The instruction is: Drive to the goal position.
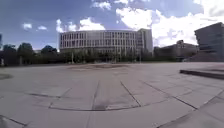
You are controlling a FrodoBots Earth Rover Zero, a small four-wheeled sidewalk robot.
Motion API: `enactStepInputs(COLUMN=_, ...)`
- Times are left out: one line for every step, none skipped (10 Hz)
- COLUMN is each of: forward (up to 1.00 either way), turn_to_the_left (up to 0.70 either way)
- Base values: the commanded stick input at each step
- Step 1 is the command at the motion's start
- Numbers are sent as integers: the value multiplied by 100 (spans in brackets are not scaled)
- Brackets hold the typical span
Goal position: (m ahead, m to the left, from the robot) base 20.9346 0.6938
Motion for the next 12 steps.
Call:
enactStepInputs(forward=70, turn_to_the_left=0)
enactStepInputs(forward=70, turn_to_the_left=0)
enactStepInputs(forward=70, turn_to_the_left=0)
enactStepInputs(forward=70, turn_to_the_left=0)
enactStepInputs(forward=70, turn_to_the_left=0)
enactStepInputs(forward=70, turn_to_the_left=0)
enactStepInputs(forward=70, turn_to_the_left=0)
enactStepInputs(forward=70, turn_to_the_left=0)
enactStepInputs(forward=70, turn_to_the_left=0)
enactStepInputs(forward=70, turn_to_the_left=0)
enactStepInputs(forward=70, turn_to_the_left=0)
enactStepInputs(forward=70, turn_to_the_left=0)
